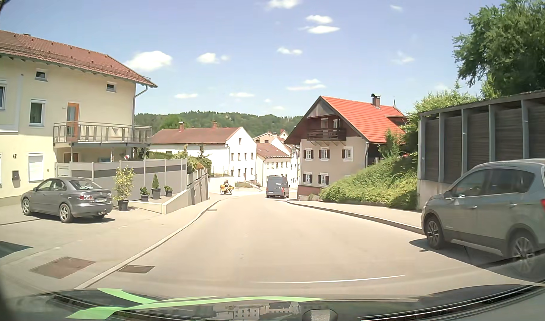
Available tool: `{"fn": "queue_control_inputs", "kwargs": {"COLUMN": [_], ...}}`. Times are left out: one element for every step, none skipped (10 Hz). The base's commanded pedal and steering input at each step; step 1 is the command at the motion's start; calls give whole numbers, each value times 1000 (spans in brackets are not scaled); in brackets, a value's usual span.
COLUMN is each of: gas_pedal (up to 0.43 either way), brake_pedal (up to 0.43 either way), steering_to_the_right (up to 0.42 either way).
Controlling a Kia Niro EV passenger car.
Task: Follow the waypoints while adhering to traffic rules and regulations
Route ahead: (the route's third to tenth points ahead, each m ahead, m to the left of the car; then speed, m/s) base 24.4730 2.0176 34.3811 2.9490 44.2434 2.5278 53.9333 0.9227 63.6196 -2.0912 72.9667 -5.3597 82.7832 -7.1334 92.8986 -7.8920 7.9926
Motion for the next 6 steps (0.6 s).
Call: {"fn": "queue_control_inputs", "kwargs": {"gas_pedal": [67,67,67,28,0,0], "brake_pedal": [0,0,0,0,0,0], "steering_to_the_right": [-5,-5,-5,-5,-5,-7]}}
